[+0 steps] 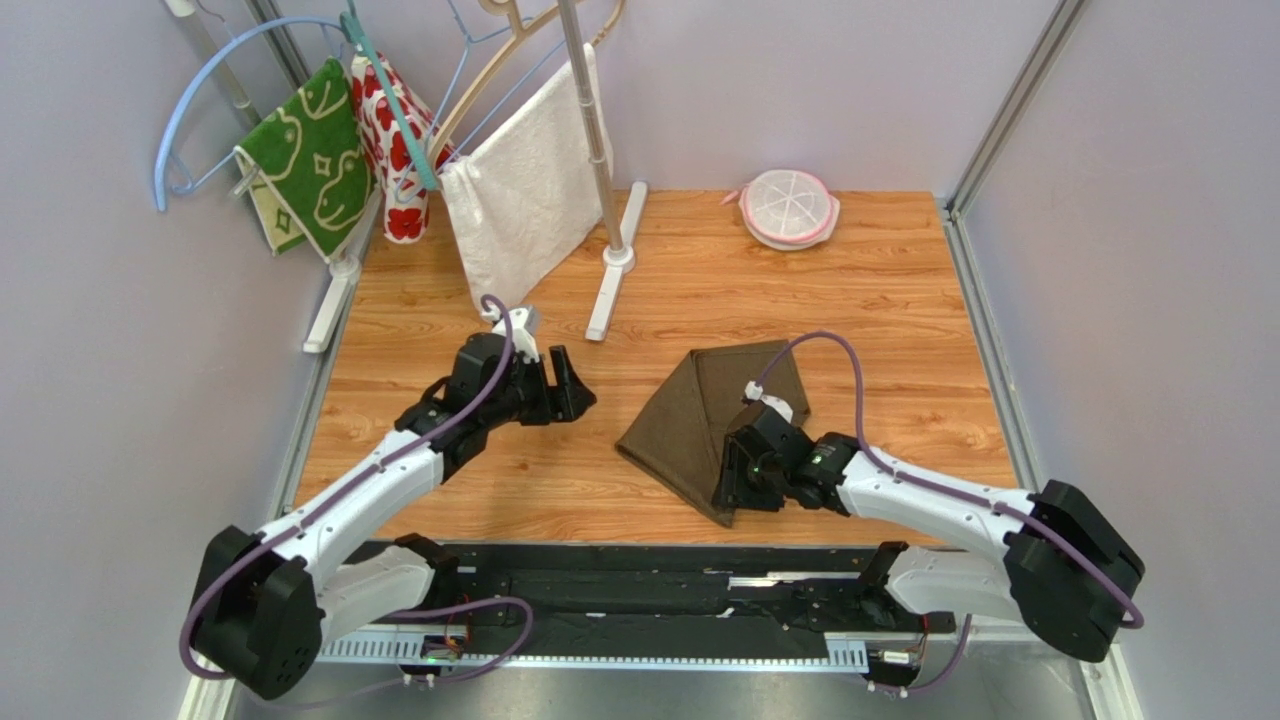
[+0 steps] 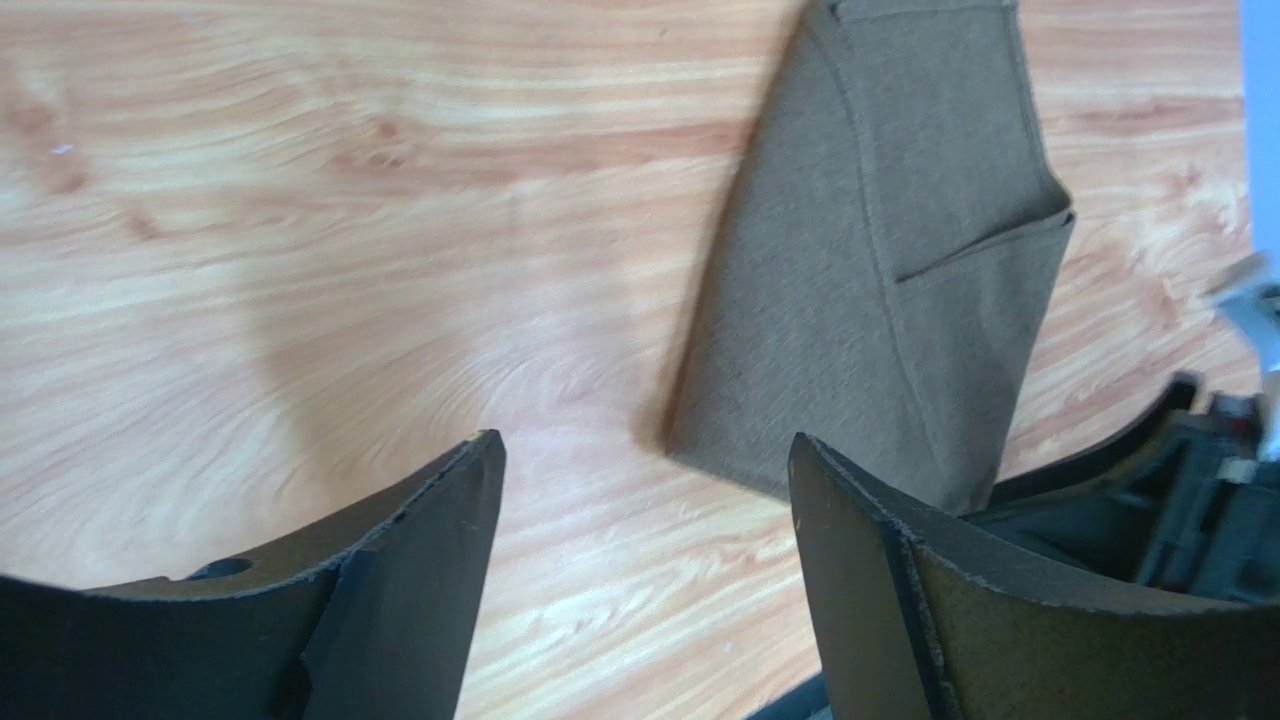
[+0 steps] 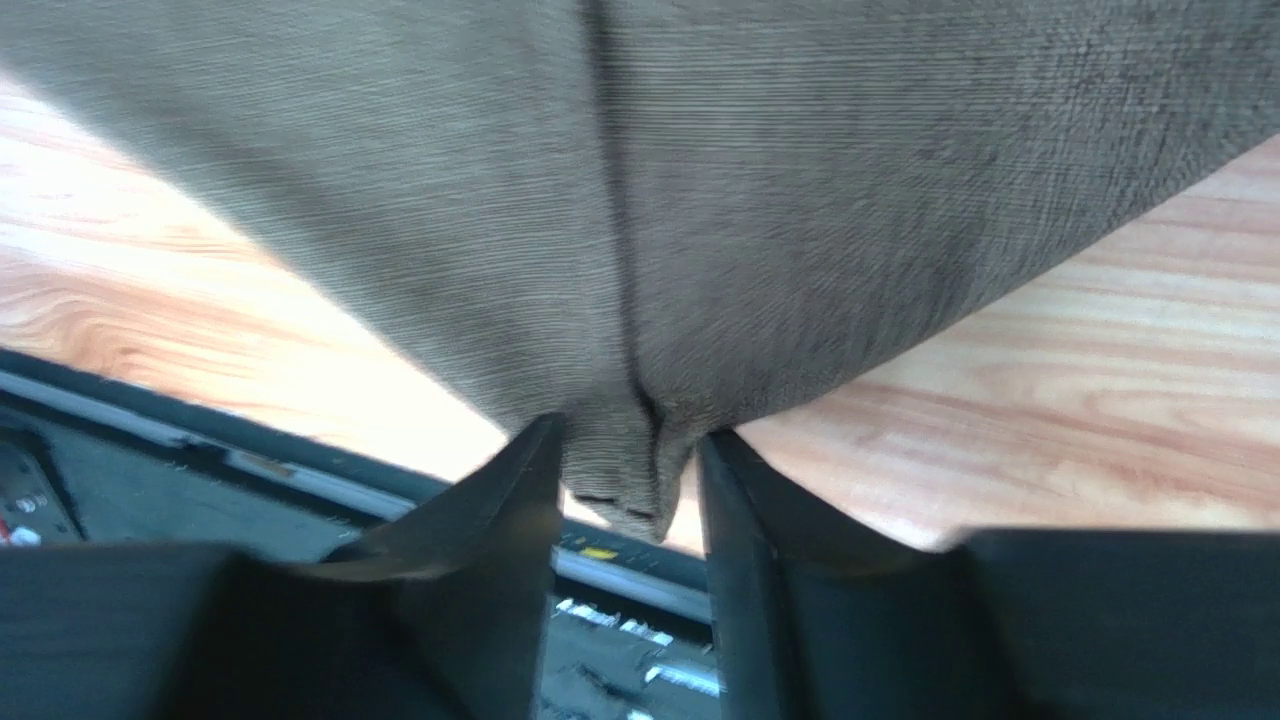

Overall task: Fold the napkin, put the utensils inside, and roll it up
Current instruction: Roll the napkin with the utensil

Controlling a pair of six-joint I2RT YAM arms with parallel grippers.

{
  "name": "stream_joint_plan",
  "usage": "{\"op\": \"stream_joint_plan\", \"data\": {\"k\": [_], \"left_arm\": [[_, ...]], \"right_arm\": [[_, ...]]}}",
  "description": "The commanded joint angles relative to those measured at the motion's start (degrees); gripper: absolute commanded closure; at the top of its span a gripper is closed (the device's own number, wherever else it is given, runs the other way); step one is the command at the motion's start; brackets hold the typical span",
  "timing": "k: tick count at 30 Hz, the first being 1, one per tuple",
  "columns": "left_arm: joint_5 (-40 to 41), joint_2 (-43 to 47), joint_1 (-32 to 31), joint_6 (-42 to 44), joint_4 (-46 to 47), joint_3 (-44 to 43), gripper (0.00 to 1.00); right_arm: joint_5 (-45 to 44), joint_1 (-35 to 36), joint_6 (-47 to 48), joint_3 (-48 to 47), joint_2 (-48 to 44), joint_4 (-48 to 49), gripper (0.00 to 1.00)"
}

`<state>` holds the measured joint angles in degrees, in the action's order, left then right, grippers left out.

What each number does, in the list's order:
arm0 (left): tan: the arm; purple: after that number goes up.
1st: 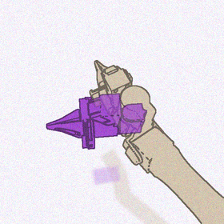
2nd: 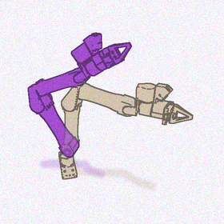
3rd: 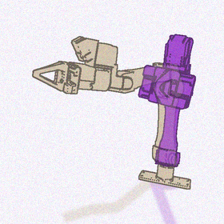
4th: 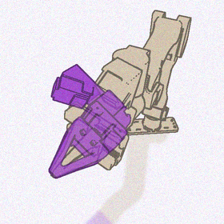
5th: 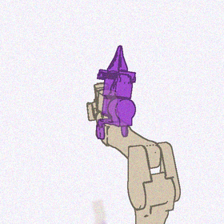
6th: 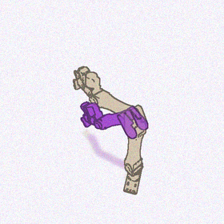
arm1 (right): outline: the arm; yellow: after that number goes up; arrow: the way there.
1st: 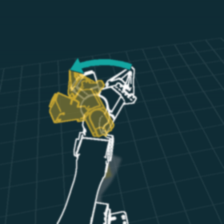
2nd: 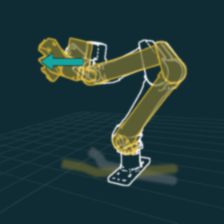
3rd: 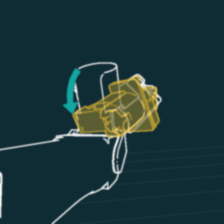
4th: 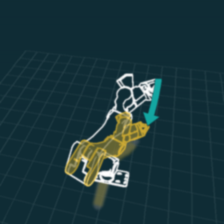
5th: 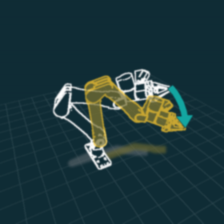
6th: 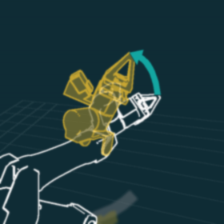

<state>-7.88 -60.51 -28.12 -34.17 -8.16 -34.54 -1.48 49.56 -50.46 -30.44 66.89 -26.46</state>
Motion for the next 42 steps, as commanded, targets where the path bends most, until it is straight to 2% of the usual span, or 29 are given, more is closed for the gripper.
{"op": "stream_joint_plan", "data": {"k": [1, 4, 7, 11, 16, 19, 35, 42], "left_arm": [[-3.8, 2.8, 3.3, 4.4, -10.9, -5.4, 0.2], [-6.6, 2.9, 5.6, 3.9, -14.2, -8.3, 0.2], [-11.5, 3.2, 7.9, 2.3, -14.4, -9.5, 0.2], [-16.3, 3.6, 10.8, 2.1, -16.4, -11.2, 0.2], [-17.8, 4.5, 13.1, 3.2, -18.2, -12.2, 0.19], [-18.2, 4.3, 14.5, 3.9, -18.4, -11.9, 0.19], [-20.5, 3.0, 17.9, 3.9, -16.4, -9.6, 0.19], [-21.7, 2.9, 18.8, 3.4, -15.1, -9.2, 0.19]], "right_arm": [[-8.2, 2.8, 4.5, -9.0, -5.3, -7.0, 0.39], [-8.3, 4.1, 12.9, -12.6, -6.9, -7.6, 0.37], [-8.1, 5.0, 19.6, -14.7, -3.7, -4.1, 0.37], [-9.6, 7.5, 26.2, -16.9, 3.0, 1.0, 0.42], [-12.0, 12.6, 34.8, -19.9, 11.2, 3.5, 0.5], [-13.8, 15.0, 37.9, -21.2, 14.7, 3.6, 0.5], [-18.5, 19.2, 41.2, -21.6, 24.2, 4.3, 0.5], [-24.5, 19.3, 40.2, -22.2, 27.2, 1.8, 0.57]]}}
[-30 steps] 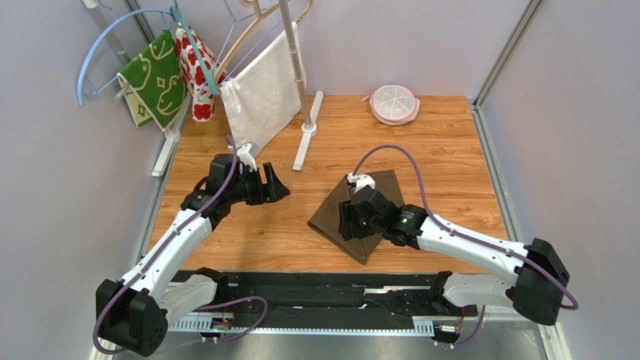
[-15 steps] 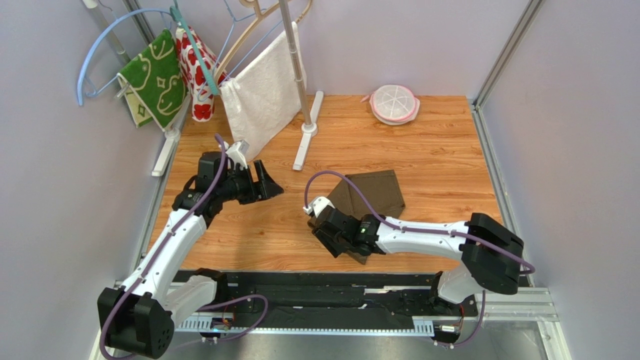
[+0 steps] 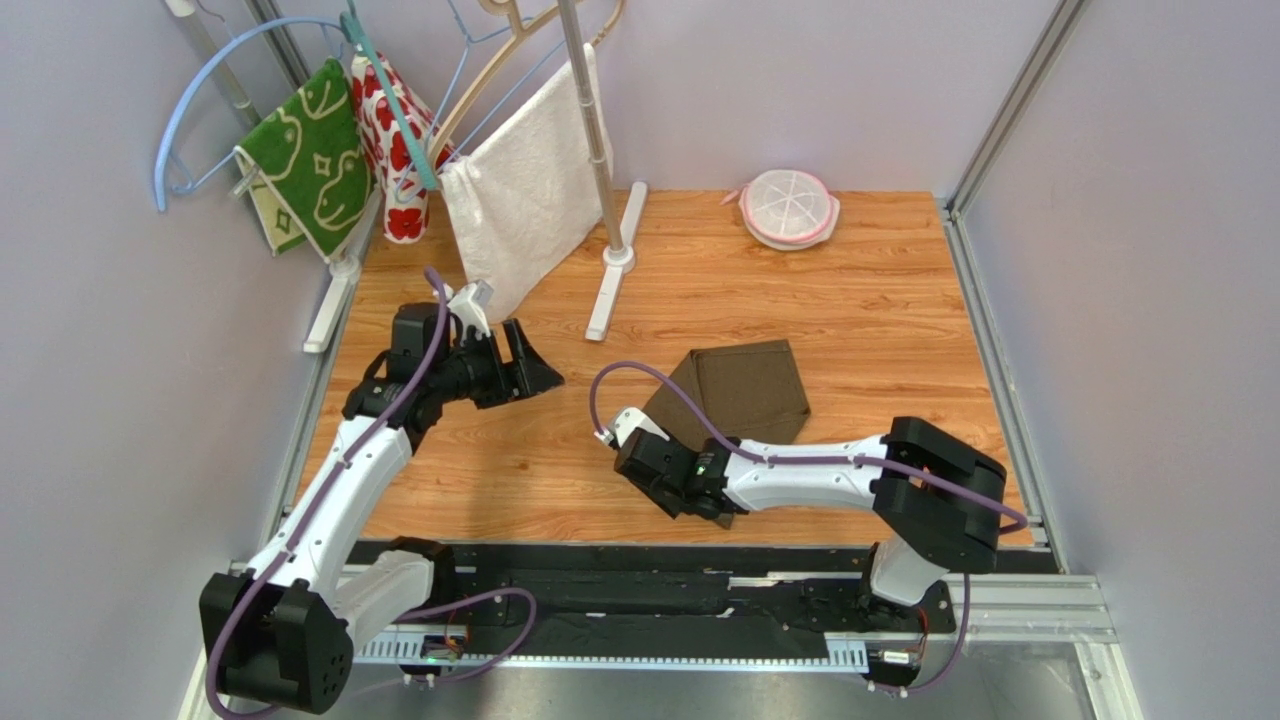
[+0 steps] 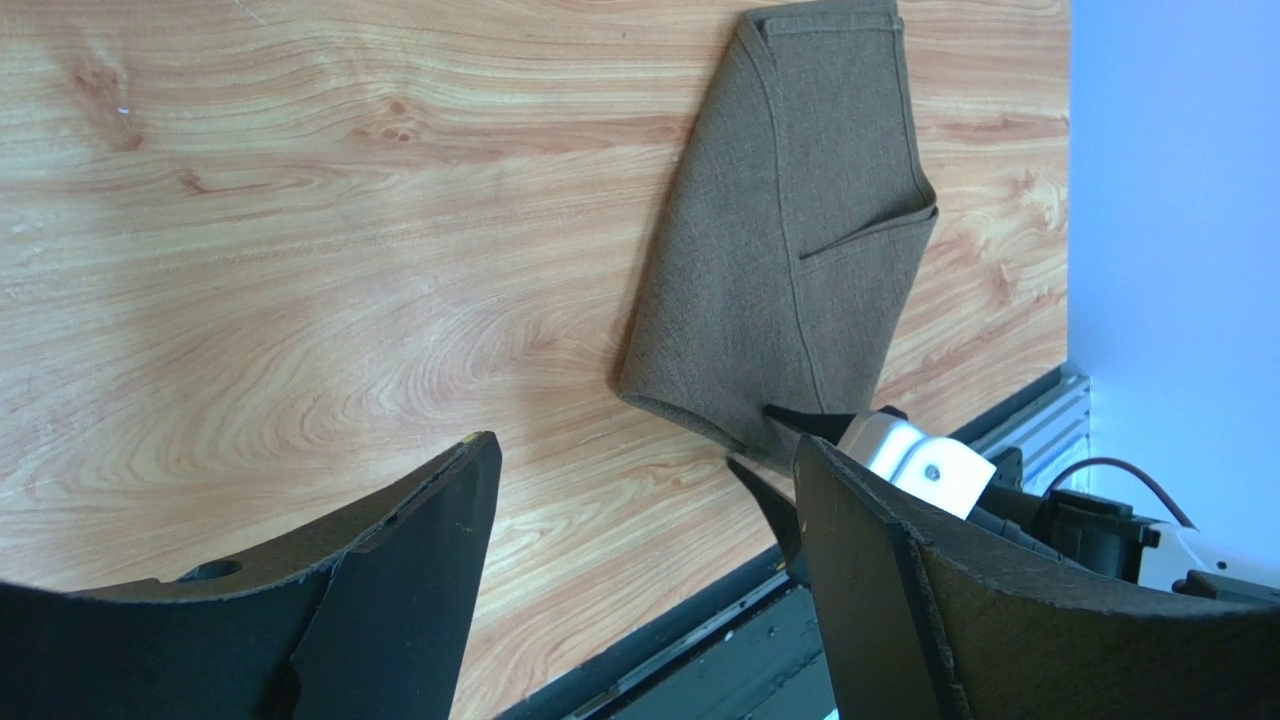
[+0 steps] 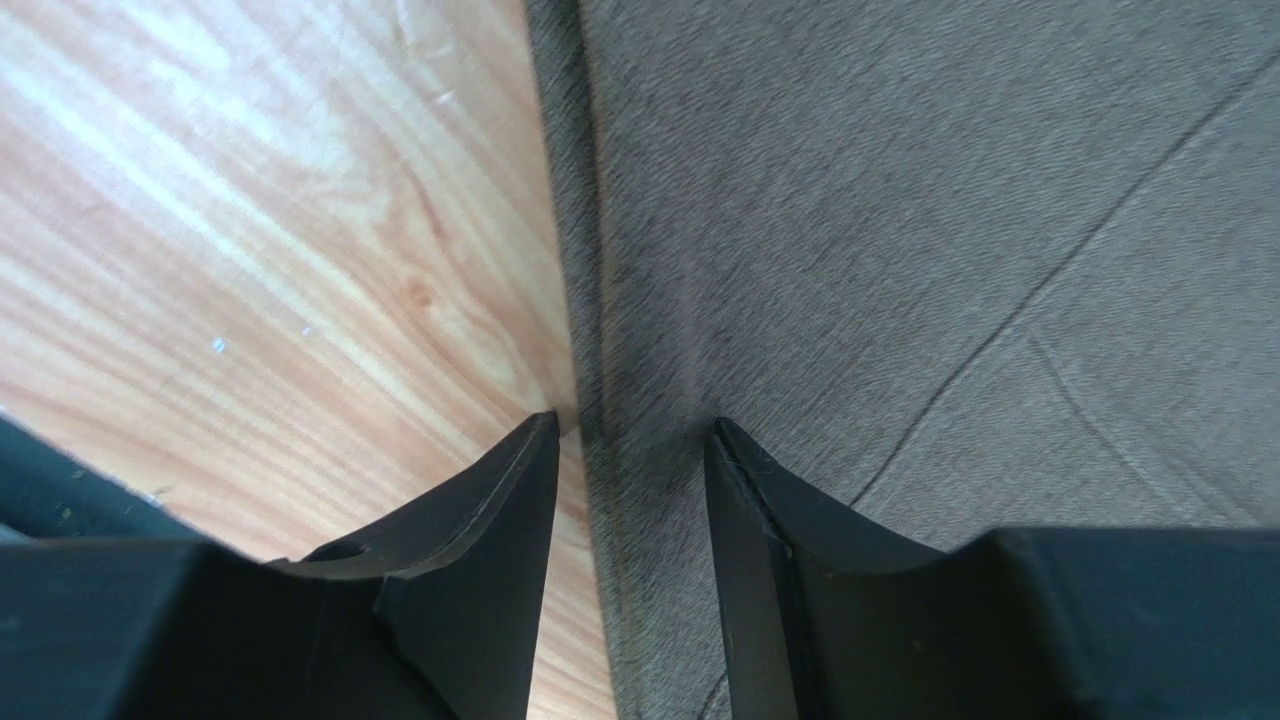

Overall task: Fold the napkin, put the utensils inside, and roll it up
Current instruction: Roll the napkin with the utensil

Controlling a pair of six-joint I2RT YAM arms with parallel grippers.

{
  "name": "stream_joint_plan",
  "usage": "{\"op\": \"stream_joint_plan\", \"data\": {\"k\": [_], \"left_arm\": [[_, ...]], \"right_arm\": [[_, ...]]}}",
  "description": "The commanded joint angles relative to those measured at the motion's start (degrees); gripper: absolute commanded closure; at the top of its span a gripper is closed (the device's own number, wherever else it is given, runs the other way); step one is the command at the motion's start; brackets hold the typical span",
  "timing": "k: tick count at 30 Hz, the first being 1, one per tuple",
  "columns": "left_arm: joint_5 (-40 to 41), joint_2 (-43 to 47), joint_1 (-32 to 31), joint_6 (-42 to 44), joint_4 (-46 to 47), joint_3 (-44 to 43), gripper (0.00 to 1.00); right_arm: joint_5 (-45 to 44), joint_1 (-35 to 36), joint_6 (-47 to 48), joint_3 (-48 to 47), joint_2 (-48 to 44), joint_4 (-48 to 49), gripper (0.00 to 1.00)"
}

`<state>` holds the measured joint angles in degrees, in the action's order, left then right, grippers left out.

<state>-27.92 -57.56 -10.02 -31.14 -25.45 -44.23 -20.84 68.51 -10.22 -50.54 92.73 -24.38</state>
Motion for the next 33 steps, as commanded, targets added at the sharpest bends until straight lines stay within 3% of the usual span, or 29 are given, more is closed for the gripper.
{"op": "stream_joint_plan", "data": {"k": [1, 3, 8, 12, 24, 33], "left_arm": [[-1.8, -0.1, 0.8, 0.3, 2.2, 0.5, 0.19], [-2.2, -0.1, 0.9, 0.2, 2.4, 0.6, 0.19], [-2.4, 0.0, 1.1, 0.0, 2.6, 1.0, 0.19], [-1.8, 0.4, 1.1, -0.2, 3.0, 1.8, 0.19], [-0.2, 2.8, -0.5, -5.4, 13.0, 13.4, 0.2], [-0.3, -8.0, -8.0, -6.1, 18.9, 14.0, 0.19]], "right_arm": [[-5.7, 0.3, -0.2, -2.0, 2.2, -0.5, 0.59], [-5.6, 0.3, -0.7, -1.9, 3.0, -0.6, 0.62], [-1.9, 0.2, -0.2, -1.0, 4.5, 0.0, 0.8], [3.9, 0.2, 0.7, -0.2, 2.9, 0.9, 1.0], [31.1, -4.1, 1.8, 1.9, -3.1, 8.6, 1.0], [44.1, -11.0, 1.2, 5.5, -4.7, 15.9, 1.0]]}}
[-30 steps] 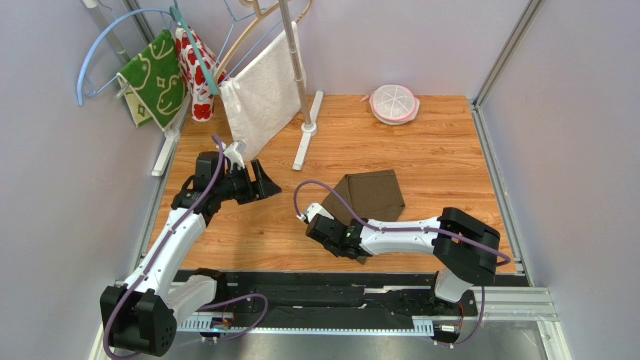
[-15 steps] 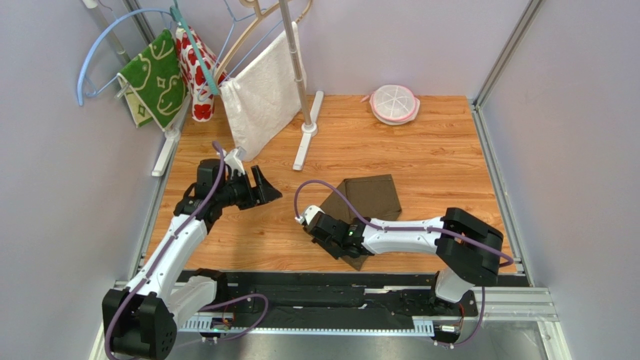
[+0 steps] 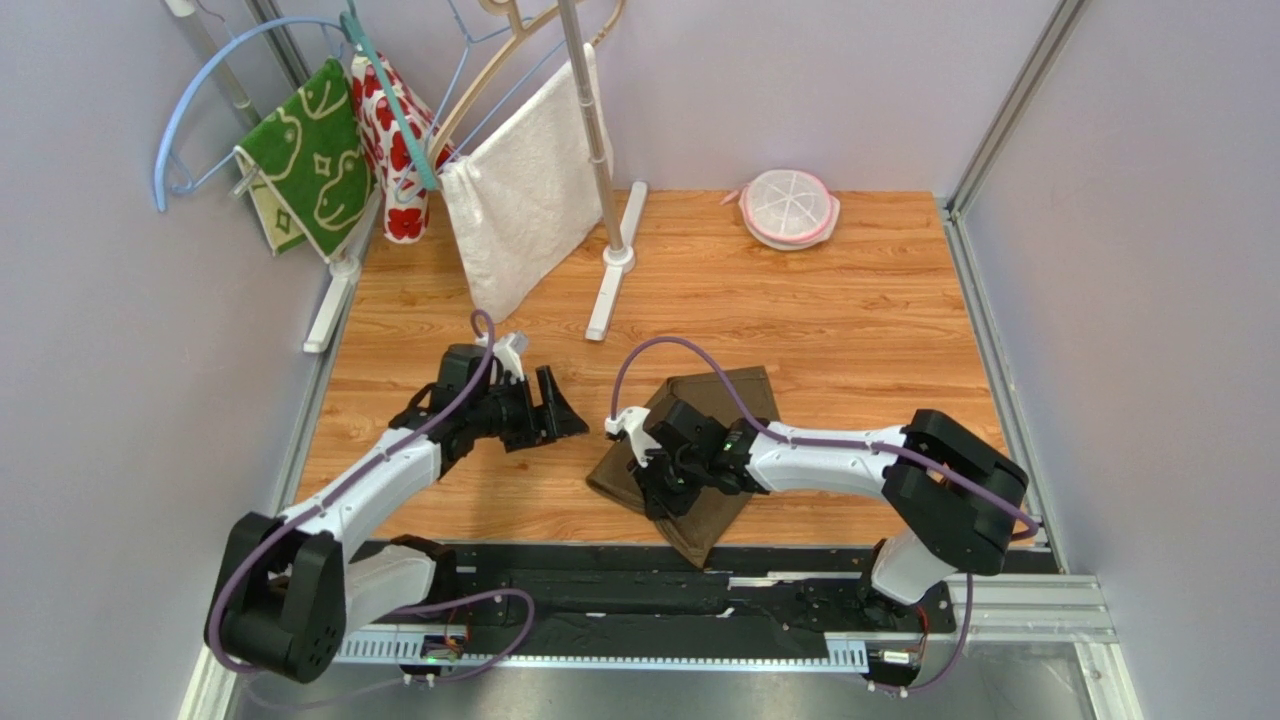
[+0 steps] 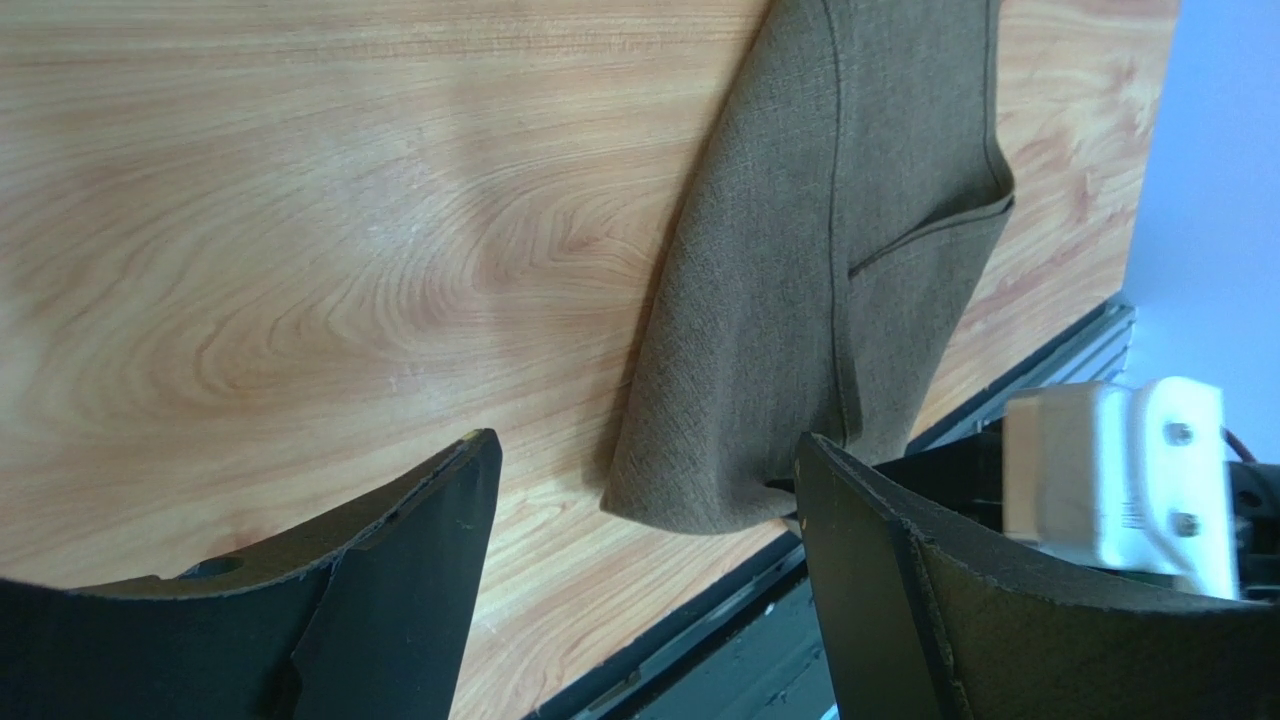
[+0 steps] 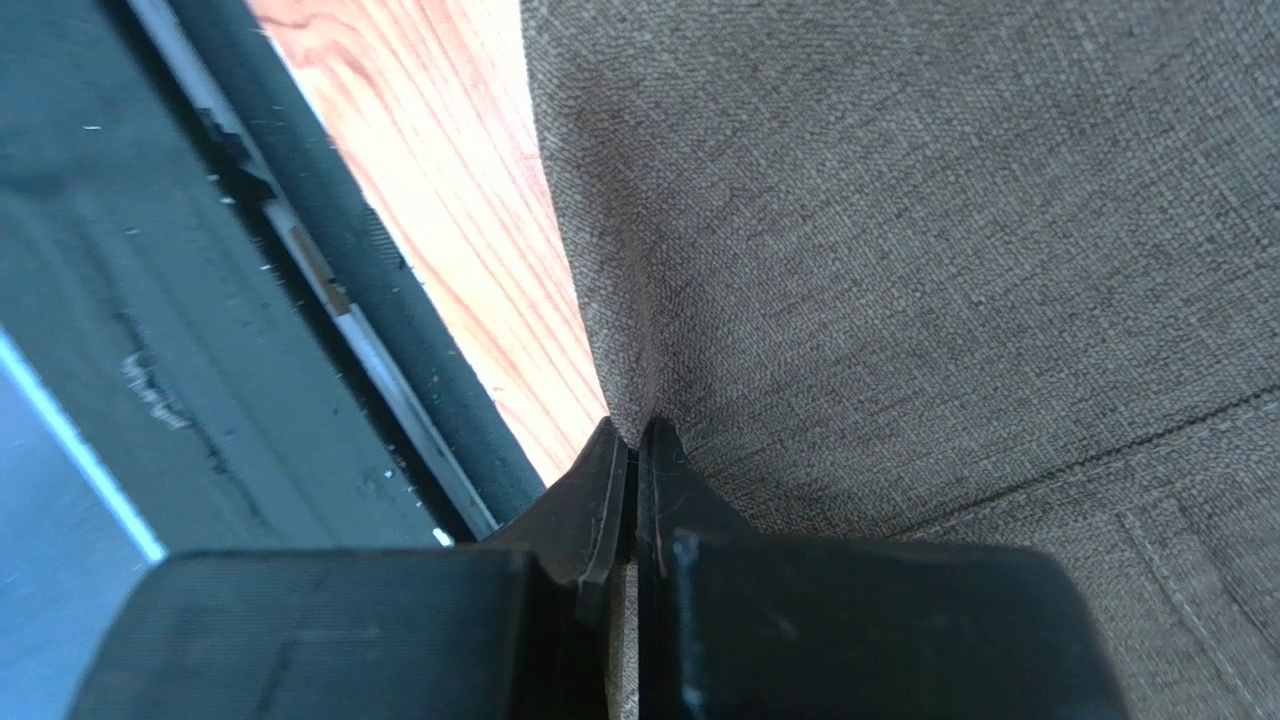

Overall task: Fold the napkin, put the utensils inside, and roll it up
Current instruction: Roll the napkin with the utensil

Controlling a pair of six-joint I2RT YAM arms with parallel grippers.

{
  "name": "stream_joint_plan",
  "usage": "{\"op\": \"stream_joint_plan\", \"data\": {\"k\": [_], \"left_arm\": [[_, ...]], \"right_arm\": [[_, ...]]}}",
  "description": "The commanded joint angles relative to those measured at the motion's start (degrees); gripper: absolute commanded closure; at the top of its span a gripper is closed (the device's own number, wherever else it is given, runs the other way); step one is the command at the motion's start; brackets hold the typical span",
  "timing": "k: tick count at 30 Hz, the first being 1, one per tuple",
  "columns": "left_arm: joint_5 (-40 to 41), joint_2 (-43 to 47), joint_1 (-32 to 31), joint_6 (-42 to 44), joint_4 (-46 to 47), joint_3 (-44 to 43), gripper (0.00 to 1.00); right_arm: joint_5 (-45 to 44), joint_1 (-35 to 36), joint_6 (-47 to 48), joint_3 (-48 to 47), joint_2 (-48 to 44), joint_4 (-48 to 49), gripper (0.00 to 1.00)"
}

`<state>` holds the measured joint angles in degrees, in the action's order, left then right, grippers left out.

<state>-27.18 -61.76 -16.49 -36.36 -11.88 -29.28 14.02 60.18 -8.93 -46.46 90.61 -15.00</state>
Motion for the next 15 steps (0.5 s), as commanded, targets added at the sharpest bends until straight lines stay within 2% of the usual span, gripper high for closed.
{"op": "stream_joint_plan", "data": {"k": [1, 7, 15], "left_arm": [[-1.0, -4.9, -2.6, -0.7, 5.5, -1.6, 0.19], [-3.7, -13.9, -5.9, -0.3, 6.4, -3.7, 0.22], [-7.4, -18.7, -9.2, -2.8, 10.7, -2.6, 0.28]], "right_arm": [[9.9, -3.3, -0.1, 2.1, -2.7, 6.9, 1.0], [13.6, -6.9, -0.6, 4.5, -2.6, 10.9, 1.0], [13.8, -8.9, -0.1, 6.0, -1.3, 12.7, 1.0]]}}
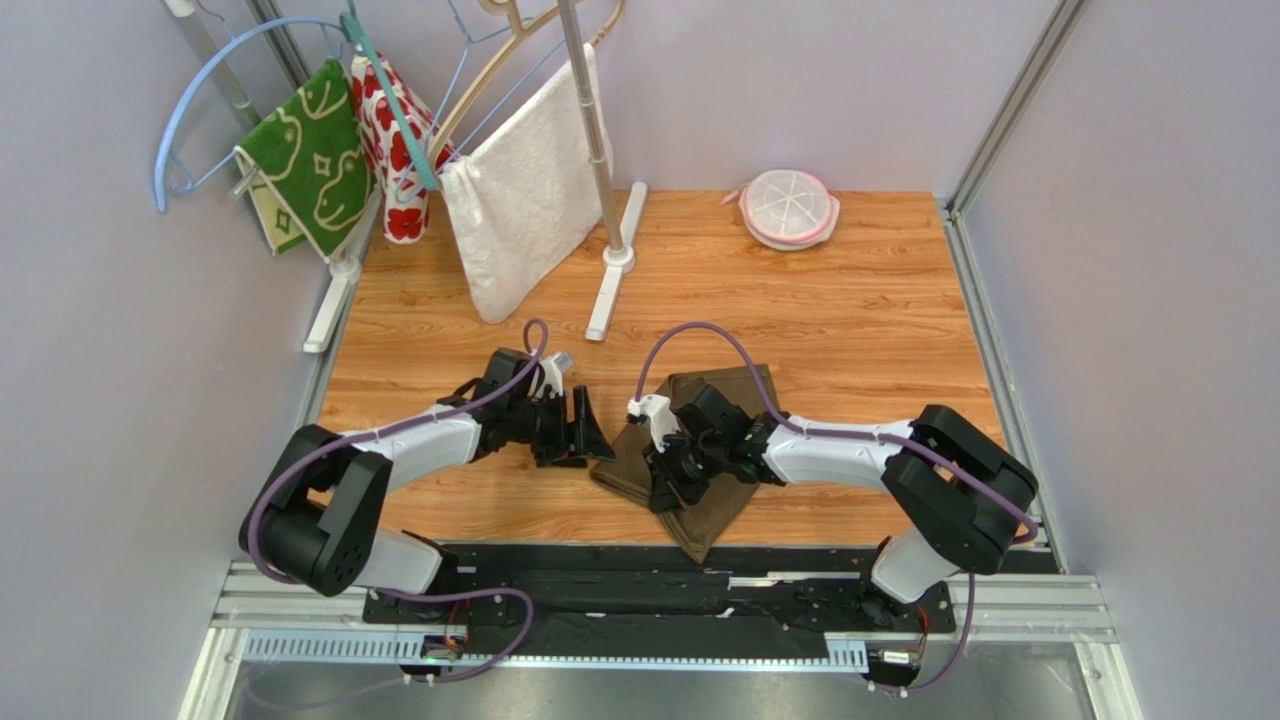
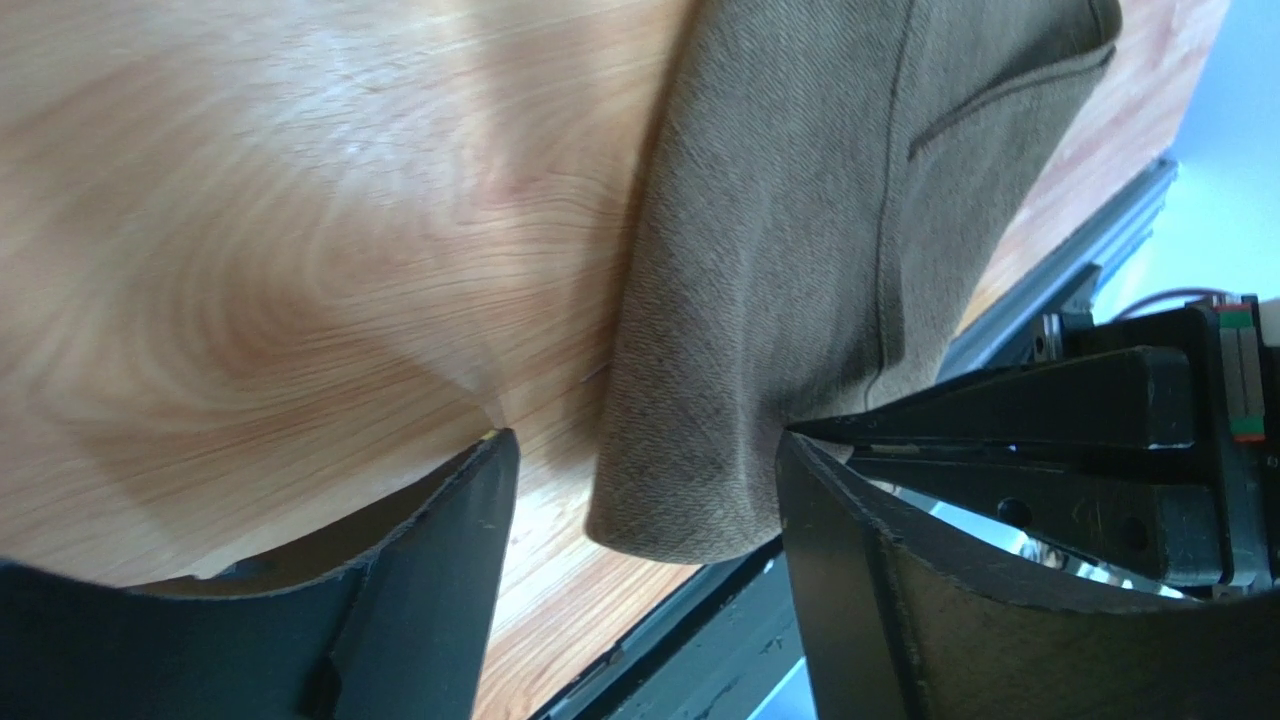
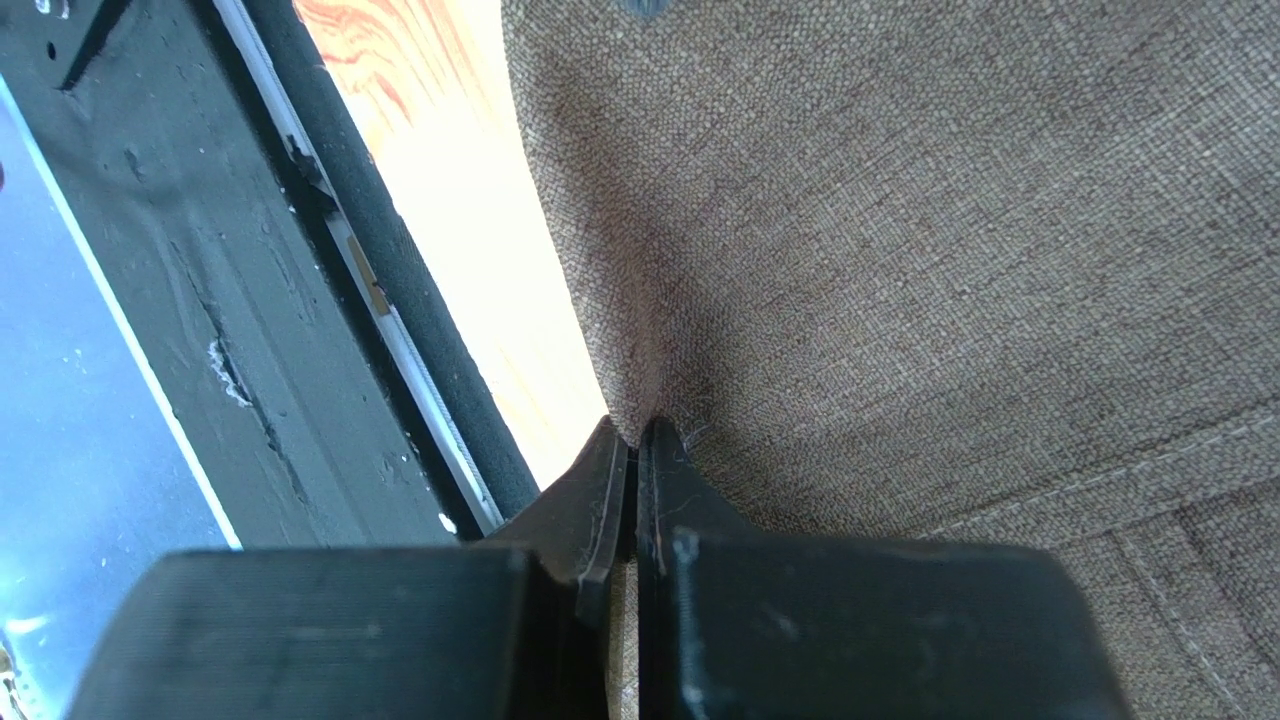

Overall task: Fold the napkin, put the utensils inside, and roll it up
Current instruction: Roll the napkin with the utensil

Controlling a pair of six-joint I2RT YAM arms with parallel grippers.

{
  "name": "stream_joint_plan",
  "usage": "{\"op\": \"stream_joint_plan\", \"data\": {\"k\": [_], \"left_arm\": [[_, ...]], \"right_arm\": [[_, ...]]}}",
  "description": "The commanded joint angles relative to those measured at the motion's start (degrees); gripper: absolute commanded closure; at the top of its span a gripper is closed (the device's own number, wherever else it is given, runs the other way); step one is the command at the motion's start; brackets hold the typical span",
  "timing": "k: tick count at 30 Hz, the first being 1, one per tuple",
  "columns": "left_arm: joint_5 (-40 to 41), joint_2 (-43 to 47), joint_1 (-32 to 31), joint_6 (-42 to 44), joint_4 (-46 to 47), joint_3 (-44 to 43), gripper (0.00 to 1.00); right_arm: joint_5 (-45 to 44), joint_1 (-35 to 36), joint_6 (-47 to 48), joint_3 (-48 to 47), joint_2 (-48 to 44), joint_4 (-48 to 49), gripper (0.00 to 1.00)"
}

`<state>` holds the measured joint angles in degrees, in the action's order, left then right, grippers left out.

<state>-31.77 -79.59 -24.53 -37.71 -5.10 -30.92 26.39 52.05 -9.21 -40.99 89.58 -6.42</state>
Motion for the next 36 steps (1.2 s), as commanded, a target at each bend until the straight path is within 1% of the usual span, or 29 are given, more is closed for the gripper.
{"op": "stream_joint_plan", "data": {"k": [1, 4, 5, 8, 9, 11, 12, 14, 15, 17, 18, 19, 20, 22, 23, 24, 25, 26, 28, 29, 30, 31, 32, 34, 35, 36], "left_arm": [[-3.0, -1.3, -1.3, -1.4, 4.2, -1.0, 0.29], [-4.4, -2.9, -2.2, -1.9, 4.8, -1.0, 0.31], [-4.4, -3.3, -2.5, -1.9, 6.2, -1.2, 0.33], [-4.3, -4.5, -2.6, -1.6, 6.1, -2.0, 0.45], [-4.4, -5.0, -2.6, -1.6, 6.0, -2.3, 0.51], [-4.3, -5.3, -2.7, -1.6, 6.1, -2.7, 0.55], [-4.4, -5.6, -2.7, -1.7, 6.1, -2.9, 0.59], [-4.4, -5.8, -2.8, -1.9, 6.2, -3.3, 0.68], [-4.5, -6.1, -2.8, -1.9, 6.1, -3.5, 0.76], [-4.7, -6.5, -2.9, -2.0, 5.3, -4.1, 0.85], [-4.7, -6.9, -2.9, -2.0, 3.5, -4.8, 0.94], [-4.7, -7.1, -2.9, -2.0, 2.7, -5.1, 0.98], [-4.5, -7.2, -2.9, -1.8, 1.6, -5.6, 1.0], [-3.5, -7.1, -2.9, -1.7, -1.7, -6.6, 1.0], [-3.1, -7.0, -2.9, -1.4, -3.0, -7.0, 1.0], [-2.4, -6.9, -2.9, -1.2, -5.6, -7.9, 1.0], [-1.9, -6.9, -2.8, -0.7, -7.1, -8.5, 1.0], [-1.6, -7.0, -2.8, -0.5, -8.3, -8.8, 1.0], [-0.9, -7.0, -2.8, 0.4, -11.6, -10.0, 1.0], [-0.8, -7.2, -2.8, 0.5, -12.4, -10.6, 1.0], [-0.6, -7.5, -2.7, 0.8, -13.8, -10.7, 1.0], [-0.6, -7.7, -2.7, 1.1, -14.5, -11.0, 1.0], [-0.7, -8.0, -2.7, 1.2, -14.9, -11.4, 1.0], [-2.1, -9.3, -2.4, 0.8, -15.4, -11.5, 1.0], [-2.7, -9.9, -2.3, 0.6, -15.2, -11.5, 1.0], [-4.1, -10.9, -2.0, 0.5, -15.0, -11.6, 1.0]], "right_arm": [[1.4, -1.0, 0.2, 0.6, -0.2, 4.3, 1.0], [1.9, -1.4, 0.2, 1.2, 0.2, 5.2, 1.0], [2.1, -1.5, 0.2, 1.2, 0.3, 5.3, 1.0], [2.3, -2.0, 0.2, 1.7, 0.8, 6.0, 1.0], [2.4, -2.0, 0.3, 2.0, 0.8, 5.9, 1.0], [2.5, -2.1, 0.2, 2.1, 0.9, 5.9, 1.0], [2.7, -2.1, 0.2, 2.1, 1.1, 5.9, 1.0], [2.7, -2.1, 0.4, 2.1, 1.1, 5.9, 1.0], [2.4, -2.1, 0.4, 2.1, 1.0, 5.9, 1.0], [2.1, -2.1, 0.2, 2.0, 0.6, 5.9, 1.0], [2.1, -2.1, 0.0, 1.8, 0.3, 5.9, 1.0], [2.1, -2.0, -0.3, 1.3, -0.1, 5.6, 1.0], [1.6, -2.0, -0.5, 1.0, -0.6, 4.8, 0.96], [0.9, -1.7, -0.5, 0.3, -3.0, 3.3, 0.88], [-1.0, -1.3, -0.4, -0.6, -4.0, 1.3, 0.72], [-2.2, -0.9, -0.2, -1.0, -6.2, 0.4, 0.66], [-3.4, 0.3, 0.0, -1.4, -7.4, -0.3, 0.57], [-6.6, 0.9, 0.0, -2.1, -8.4, -1.7, 0.53], [-9.9, 3.4, -0.1, -2.8, -10.8, -2.7, 0.45], [-14.5, 4.5, -0.3, -2.9, -11.6, -2.7, 0.42], [-17.0, 5.7, -0.3, -2.9, -12.1, -2.6, 0.4], [-19.9, 8.7, 0.2, -2.9, -12.7, -2.4, 0.39], [-25.5, 10.2, 0.5, -2.8, -12.7, -1.7, 0.39], [-30.9, 14.3, 0.5, -2.4, -11.9, -0.5, 0.38], [-35.7, 15.7, 0.7, -2.3, -11.5, 0.8, 0.38], [-38.6, 17.1, 0.6, -2.1, -11.0, 1.4, 0.38]]}}
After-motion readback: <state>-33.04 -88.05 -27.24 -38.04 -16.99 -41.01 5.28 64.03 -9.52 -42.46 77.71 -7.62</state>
